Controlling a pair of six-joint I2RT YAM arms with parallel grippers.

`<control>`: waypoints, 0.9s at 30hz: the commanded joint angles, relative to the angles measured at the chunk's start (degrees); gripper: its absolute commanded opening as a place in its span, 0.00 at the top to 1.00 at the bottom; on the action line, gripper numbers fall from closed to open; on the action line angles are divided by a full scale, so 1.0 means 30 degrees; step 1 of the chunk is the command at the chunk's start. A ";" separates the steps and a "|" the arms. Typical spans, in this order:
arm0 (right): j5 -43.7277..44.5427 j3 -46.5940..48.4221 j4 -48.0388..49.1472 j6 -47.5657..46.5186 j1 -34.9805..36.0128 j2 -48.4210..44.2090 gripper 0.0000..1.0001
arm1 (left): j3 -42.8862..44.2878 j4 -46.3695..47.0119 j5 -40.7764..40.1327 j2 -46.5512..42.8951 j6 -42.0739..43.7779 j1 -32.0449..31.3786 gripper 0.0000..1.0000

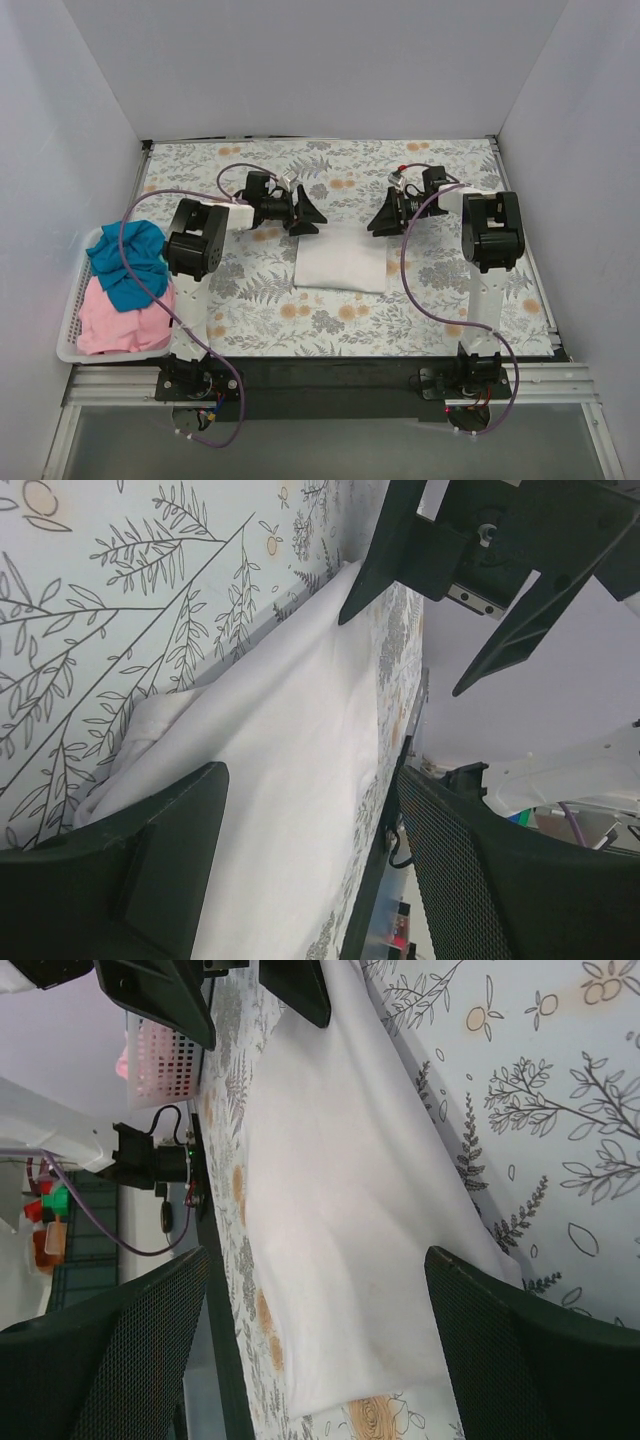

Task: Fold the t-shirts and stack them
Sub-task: Fold the tshirt, then neatly place the folded tshirt to the corner

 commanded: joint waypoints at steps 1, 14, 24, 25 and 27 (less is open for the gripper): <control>0.0557 -0.0037 0.0085 -0.0018 -0.0695 -0.0365 0.05 | 0.0210 -0.0752 -0.1177 -0.0308 0.0931 0.0897 0.32; 0.5974 -0.0447 -0.0501 0.1184 -0.3008 -0.9186 0.02 | 0.5194 -1.4809 -1.6436 -0.6784 1.2095 -0.3082 0.14; 0.6651 -0.2878 -0.1322 0.0218 -0.3626 -1.2411 0.02 | 0.1736 -1.6165 -2.0012 -0.6701 0.8847 -0.7682 0.11; 0.6767 -0.3054 -0.1322 0.0217 -0.3626 -1.2761 0.02 | 0.1677 -1.6136 -2.0072 -0.6438 0.8554 -0.7802 0.11; 0.6856 -0.3434 -0.1351 0.0130 -0.3626 -1.2998 0.02 | 0.1530 -1.5931 -2.0306 -0.5560 0.8318 -0.7891 0.11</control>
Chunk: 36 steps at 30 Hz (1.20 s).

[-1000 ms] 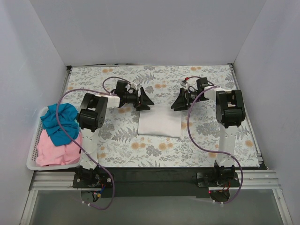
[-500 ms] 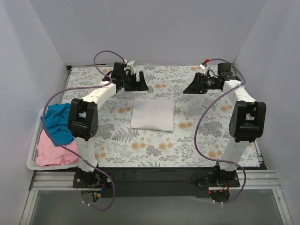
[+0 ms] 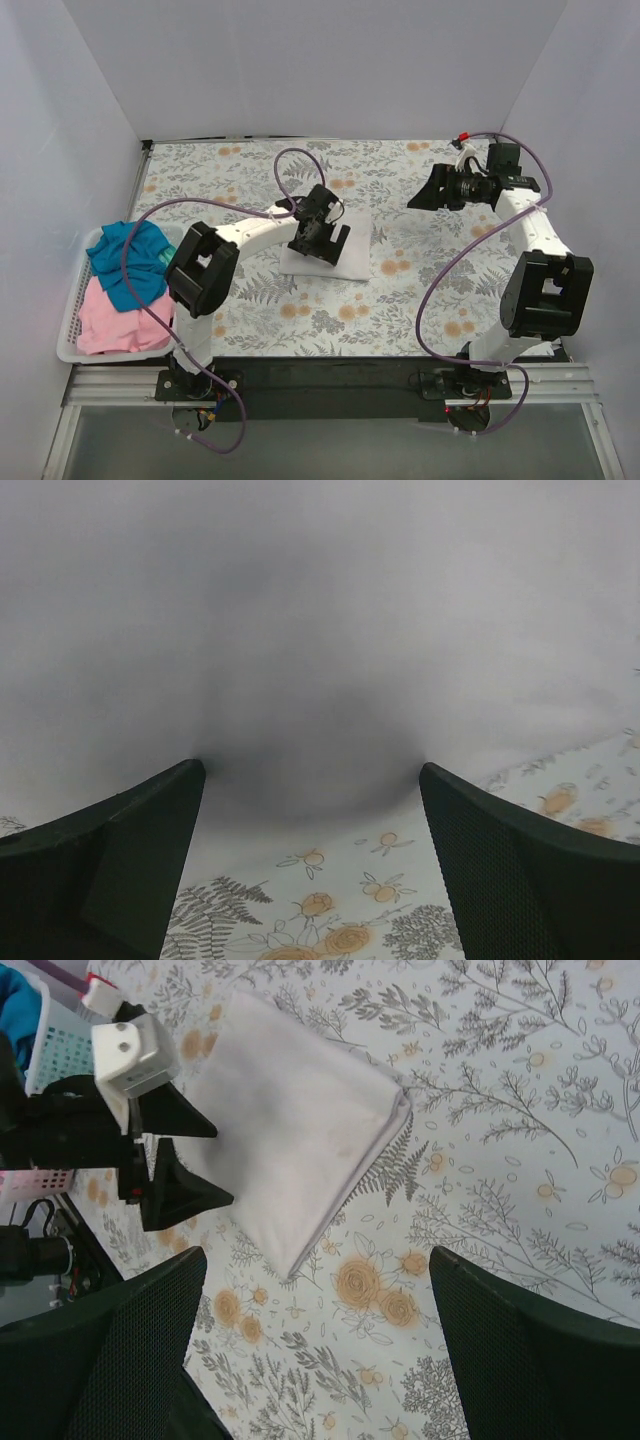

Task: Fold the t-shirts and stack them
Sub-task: Neatly place the folded tshirt to the corner

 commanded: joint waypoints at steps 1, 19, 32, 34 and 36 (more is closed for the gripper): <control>0.0386 -0.0457 -0.0288 -0.0417 0.0039 -0.1355 0.02 | -0.0132 -0.0536 -0.1874 0.0802 -0.1074 -0.0015 0.11; 0.0943 -0.1219 -0.0786 -0.1588 -0.0488 -0.0831 0.02 | 0.6016 -0.2148 -0.2871 0.7101 0.3227 0.8711 0.15; 0.1149 -0.1249 -0.1108 -0.1882 -0.0810 -0.0597 0.02 | 1.3255 -0.2907 -0.0943 1.0911 0.8731 1.4572 0.18; 0.1120 -0.1190 -0.1138 -0.1882 -0.0840 -0.0508 0.02 | 1.2967 -0.2386 -0.0675 1.0914 0.9585 1.4750 0.18; 0.1119 -0.1132 -0.1225 -0.1882 -0.0840 -0.0479 0.02 | 1.2353 -0.2031 -0.0065 1.0680 1.0666 1.4925 0.18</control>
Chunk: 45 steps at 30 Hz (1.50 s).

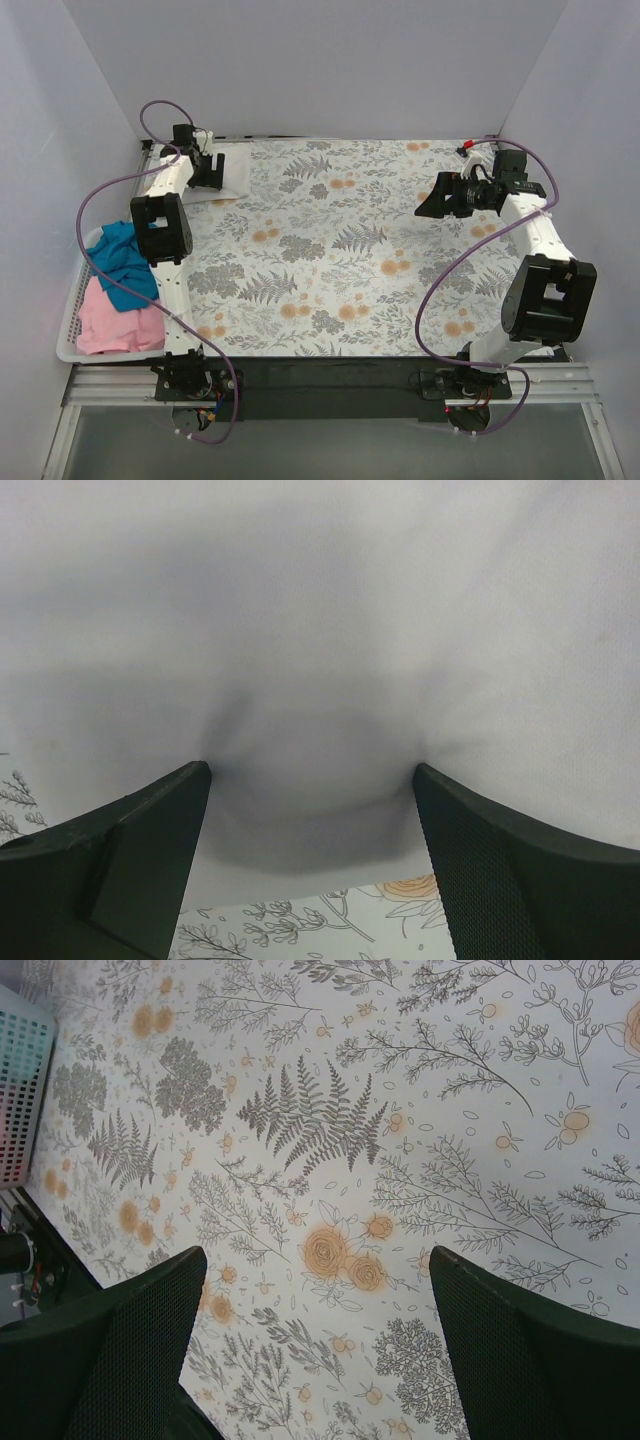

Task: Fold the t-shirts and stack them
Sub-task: Neatly place the folded tshirt to the corner, then reset both grippers

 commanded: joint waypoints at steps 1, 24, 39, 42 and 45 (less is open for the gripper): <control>-0.0032 0.0063 -0.0213 -0.0345 -0.0097 0.0235 0.02 | -0.0932 -0.0523 0.0167 0.0508 0.3066 0.0202 0.18; -0.0764 0.1587 -0.0359 -0.0315 -0.0126 -0.0378 0.02 | 0.0475 0.1942 0.3241 -0.6284 0.2839 0.0175 0.03; 0.2720 -0.1363 -0.0127 -0.2832 0.0021 -0.2076 0.02 | -1.0641 0.1031 0.2770 -1.5685 -0.3755 -0.8030 0.02; 0.3277 -0.2949 0.0167 -0.3127 0.0166 -0.3070 0.02 | -1.4565 0.2290 0.3272 -1.7297 -0.4254 -0.8030 0.02; 0.4127 -0.4620 0.0461 -0.3478 0.0401 -0.4038 0.02 | -1.7561 0.3346 0.3390 -1.8240 -0.4169 -0.8030 0.02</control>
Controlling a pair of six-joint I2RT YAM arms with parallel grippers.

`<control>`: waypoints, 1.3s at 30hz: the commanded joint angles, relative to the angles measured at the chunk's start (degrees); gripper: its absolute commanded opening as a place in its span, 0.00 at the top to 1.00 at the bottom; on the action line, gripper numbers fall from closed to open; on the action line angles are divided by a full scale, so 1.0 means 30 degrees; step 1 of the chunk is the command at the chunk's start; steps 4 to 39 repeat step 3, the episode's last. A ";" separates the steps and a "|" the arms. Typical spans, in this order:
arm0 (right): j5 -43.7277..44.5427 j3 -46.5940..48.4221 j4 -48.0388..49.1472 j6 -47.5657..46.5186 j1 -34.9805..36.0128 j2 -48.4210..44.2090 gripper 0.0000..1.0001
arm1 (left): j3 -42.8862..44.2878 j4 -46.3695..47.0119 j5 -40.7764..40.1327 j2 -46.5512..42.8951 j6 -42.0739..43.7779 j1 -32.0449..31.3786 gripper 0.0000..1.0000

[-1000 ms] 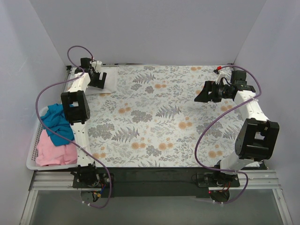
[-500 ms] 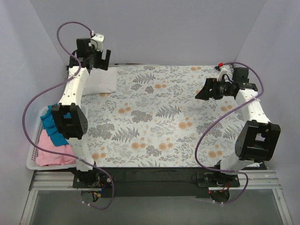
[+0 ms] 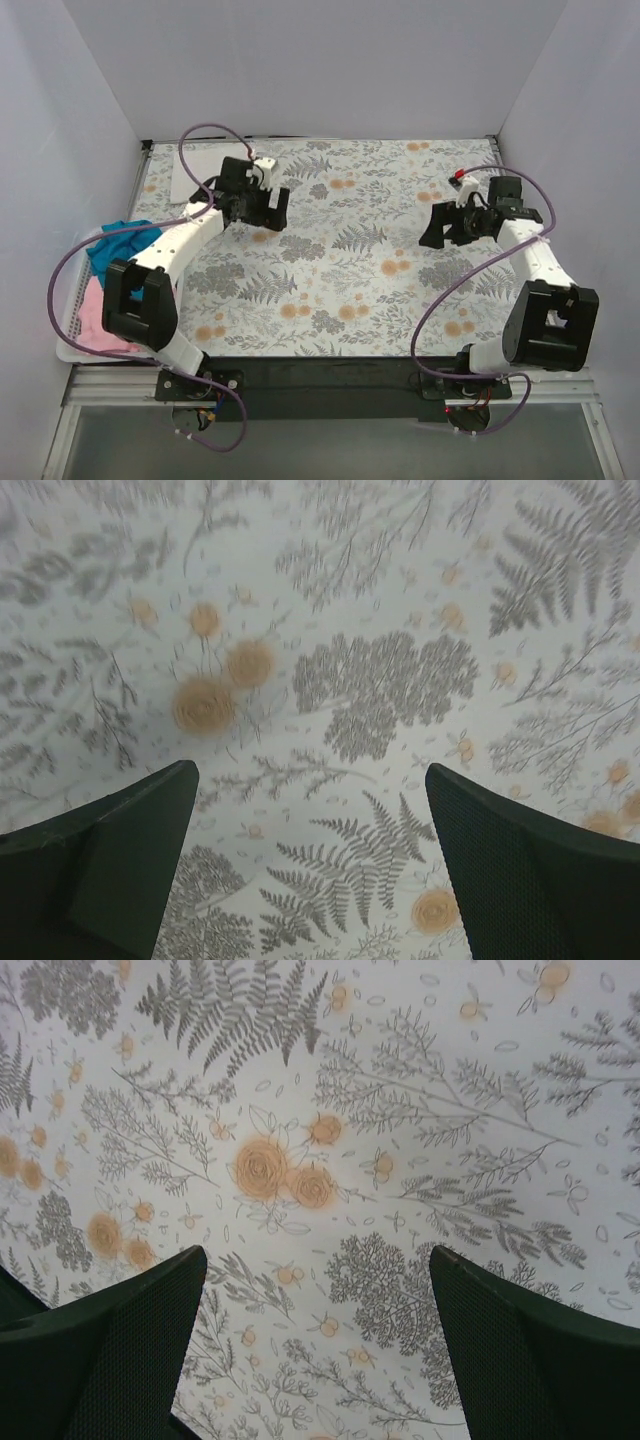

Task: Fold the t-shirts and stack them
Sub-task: Reset both grippers

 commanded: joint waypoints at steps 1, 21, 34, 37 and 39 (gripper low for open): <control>0.1213 -0.1306 0.0519 -0.1002 0.0343 -0.1520 0.02 | -0.2817 0.1175 0.0454 -0.2226 -0.0802 0.0021 0.02; 0.1215 -0.1691 0.0519 -0.1003 0.0373 -0.2134 0.02 | -0.3436 0.1238 0.0541 -0.2435 -0.0773 0.0021 0.02; 0.1215 -0.1691 0.0519 -0.1003 0.0373 -0.2134 0.02 | -0.3436 0.1238 0.0541 -0.2435 -0.0773 0.0021 0.02; 0.1215 -0.1691 0.0519 -0.1003 0.0373 -0.2134 0.02 | -0.3436 0.1238 0.0541 -0.2435 -0.0773 0.0021 0.02; 0.1215 -0.1691 0.0519 -0.1003 0.0373 -0.2134 0.02 | -0.3436 0.1238 0.0541 -0.2435 -0.0773 0.0021 0.02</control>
